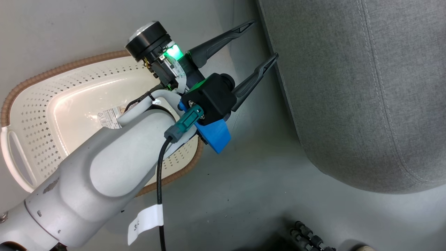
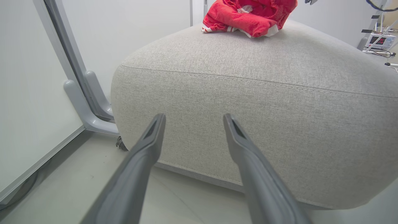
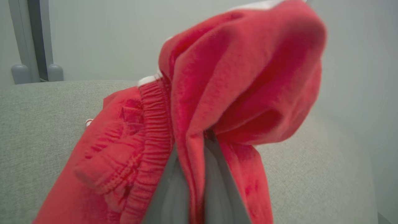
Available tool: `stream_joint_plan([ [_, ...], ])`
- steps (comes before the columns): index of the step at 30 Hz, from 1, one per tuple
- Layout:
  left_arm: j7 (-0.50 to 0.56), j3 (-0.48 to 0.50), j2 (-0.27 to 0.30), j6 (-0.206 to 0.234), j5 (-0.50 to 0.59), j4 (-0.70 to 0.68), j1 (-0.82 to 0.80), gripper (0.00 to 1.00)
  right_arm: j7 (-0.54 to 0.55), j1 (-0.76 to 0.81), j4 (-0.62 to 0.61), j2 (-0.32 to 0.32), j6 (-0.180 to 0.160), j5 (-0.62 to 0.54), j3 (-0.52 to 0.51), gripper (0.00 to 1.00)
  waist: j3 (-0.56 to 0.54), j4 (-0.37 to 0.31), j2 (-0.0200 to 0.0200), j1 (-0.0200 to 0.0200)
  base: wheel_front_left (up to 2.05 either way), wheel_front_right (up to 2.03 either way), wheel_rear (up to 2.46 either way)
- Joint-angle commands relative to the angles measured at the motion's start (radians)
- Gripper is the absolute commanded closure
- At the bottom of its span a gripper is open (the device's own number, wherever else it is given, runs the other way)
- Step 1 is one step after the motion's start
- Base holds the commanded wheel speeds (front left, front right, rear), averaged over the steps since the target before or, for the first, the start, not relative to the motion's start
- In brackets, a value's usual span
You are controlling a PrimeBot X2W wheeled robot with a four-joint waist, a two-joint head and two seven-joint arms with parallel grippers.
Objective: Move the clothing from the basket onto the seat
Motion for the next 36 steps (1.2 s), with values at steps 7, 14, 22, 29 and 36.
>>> stream_joint_plan([
  [7,-0.034,-0.009,-0.014,0.014,-0.016,0.023,0.009,0.0,-0.004,0.095,-0.072,0.008,0.0,0.035,0.018,0.0,-0.054,-0.004,0.0,-0.0001,0.0,0.0,0.0],
  [14,-0.081,-0.002,-0.043,0.031,-0.039,0.063,0.052,0.0,-0.004,0.281,-0.202,0.035,0.0,0.041,0.033,0.0,-0.155,-0.003,0.0,-0.0001,0.0,0.0,0.0],
  [22,-0.109,0.051,-0.072,0.065,-0.079,0.098,0.128,0.0,-0.004,0.43,-0.36,0.076,0.0,0.04,0.109,0.0,-0.289,0.018,0.0,-0.0001,0.0,0.0,0.0],
  [29,-0.11,0.176,-0.093,0.102,-0.085,0.055,0.234,0.0,-0.004,0.496,-0.47,0.111,0.0,0.038,0.259,0.0,-0.401,0.071,0.0,-0.0001,0.0,0.0,0.0],
  [36,-0.111,0.352,-0.098,0.136,-0.049,0.012,0.366,0.0,-0.004,0.529,-0.511,0.142,0.0,0.04,0.388,0.0,-0.496,0.138,0.0,-0.0001,0.0,0.0,0.0],
])
